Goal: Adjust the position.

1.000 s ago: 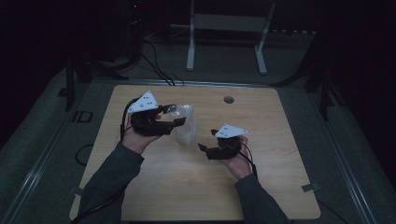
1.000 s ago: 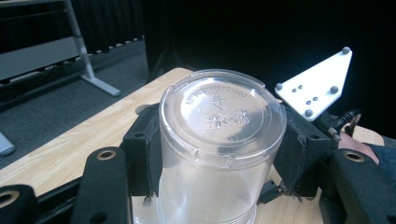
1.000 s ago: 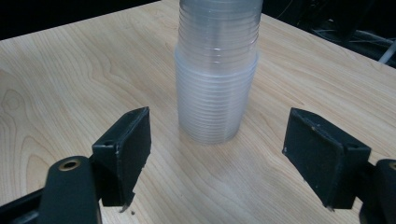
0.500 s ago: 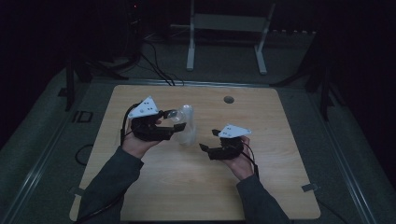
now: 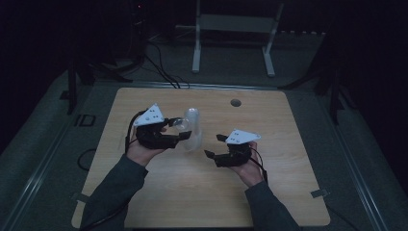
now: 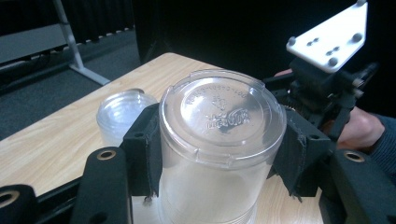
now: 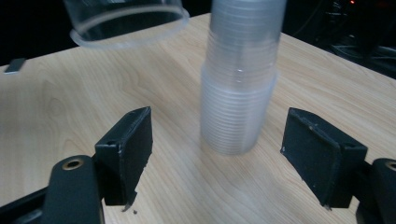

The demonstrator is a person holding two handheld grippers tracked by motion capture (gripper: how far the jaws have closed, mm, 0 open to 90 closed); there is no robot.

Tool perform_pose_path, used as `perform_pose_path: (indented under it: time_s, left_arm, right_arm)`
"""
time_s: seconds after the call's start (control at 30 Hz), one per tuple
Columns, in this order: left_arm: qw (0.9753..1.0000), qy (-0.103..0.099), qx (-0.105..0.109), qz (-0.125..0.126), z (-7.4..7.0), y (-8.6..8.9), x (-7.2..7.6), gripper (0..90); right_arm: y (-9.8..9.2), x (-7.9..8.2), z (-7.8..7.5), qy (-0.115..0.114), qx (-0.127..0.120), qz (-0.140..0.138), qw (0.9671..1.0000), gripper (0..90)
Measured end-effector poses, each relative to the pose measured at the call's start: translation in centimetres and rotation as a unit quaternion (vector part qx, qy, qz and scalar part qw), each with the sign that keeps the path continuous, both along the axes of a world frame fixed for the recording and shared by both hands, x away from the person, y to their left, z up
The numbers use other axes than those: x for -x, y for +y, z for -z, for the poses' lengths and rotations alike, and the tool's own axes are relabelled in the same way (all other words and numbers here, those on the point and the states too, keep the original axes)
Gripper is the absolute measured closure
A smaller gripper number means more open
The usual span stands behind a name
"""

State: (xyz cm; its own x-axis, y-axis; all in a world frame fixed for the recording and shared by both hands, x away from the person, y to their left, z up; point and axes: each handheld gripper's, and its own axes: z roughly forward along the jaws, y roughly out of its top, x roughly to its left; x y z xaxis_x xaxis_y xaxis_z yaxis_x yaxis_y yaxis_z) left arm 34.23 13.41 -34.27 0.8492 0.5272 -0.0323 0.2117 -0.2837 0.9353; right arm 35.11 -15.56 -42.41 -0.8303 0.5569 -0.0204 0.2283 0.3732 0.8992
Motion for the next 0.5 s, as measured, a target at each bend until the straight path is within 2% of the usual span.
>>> perform_pose_path:
  time_s: [0.2, 0.37, 0.5]
  left_arm:
    - [0.9999, 0.005, 0.010, -0.005, 0.7, 0.3, -0.1, 40.9]
    - [0.9998, 0.008, 0.016, -0.002, 1.0, 0.3, -0.1, 41.0]
    - [0.9998, 0.010, 0.018, 0.000, 1.4, 0.2, -0.1, 41.0]
  right_arm:
    - [0.2, 0.3, -0.2, -0.003, -0.007, -0.016, 0.9998, 24.3]
    - [0.2, 0.2, -0.3, 0.008, -0.037, -0.033, 0.9987, 24.2]
    - [0.1, 0.2, -0.5, 0.007, -0.051, -0.041, 0.9978, 24.2]
